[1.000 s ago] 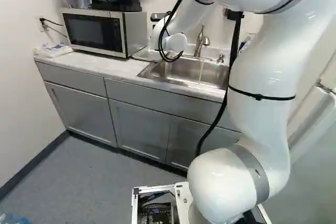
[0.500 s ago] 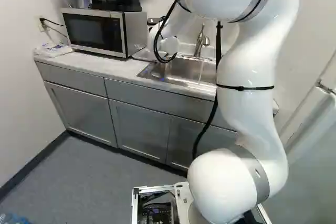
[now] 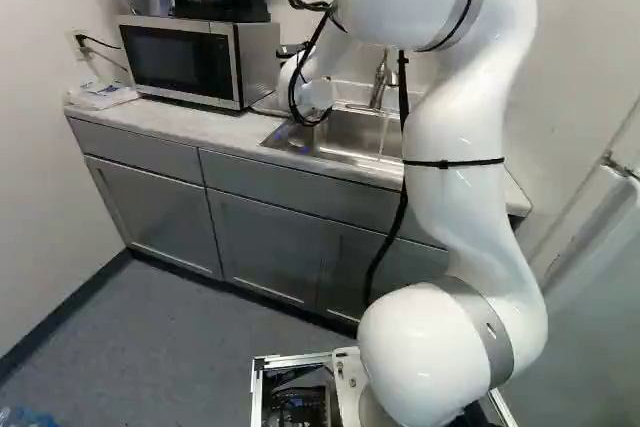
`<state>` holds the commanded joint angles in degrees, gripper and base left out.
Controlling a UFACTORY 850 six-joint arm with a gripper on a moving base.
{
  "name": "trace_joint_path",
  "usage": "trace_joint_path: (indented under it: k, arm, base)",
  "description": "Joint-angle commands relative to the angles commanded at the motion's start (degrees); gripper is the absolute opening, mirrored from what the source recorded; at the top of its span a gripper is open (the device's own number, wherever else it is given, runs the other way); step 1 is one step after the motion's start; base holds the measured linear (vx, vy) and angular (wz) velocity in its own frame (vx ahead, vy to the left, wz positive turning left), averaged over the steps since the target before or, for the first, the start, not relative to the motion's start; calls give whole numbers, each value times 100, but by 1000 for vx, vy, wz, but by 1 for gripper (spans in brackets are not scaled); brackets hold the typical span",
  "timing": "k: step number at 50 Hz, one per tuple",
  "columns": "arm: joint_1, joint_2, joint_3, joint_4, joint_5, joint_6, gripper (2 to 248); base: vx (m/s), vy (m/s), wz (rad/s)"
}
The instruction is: Rinse the cup and place it in the tray
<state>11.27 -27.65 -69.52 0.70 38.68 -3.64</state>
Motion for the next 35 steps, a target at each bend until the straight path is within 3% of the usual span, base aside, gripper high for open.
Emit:
trace_joint_path:
  k: [35]
  arm:
    - [0, -33, 10, 218, -81, 0, 121]
  base:
    - [0, 0, 0]
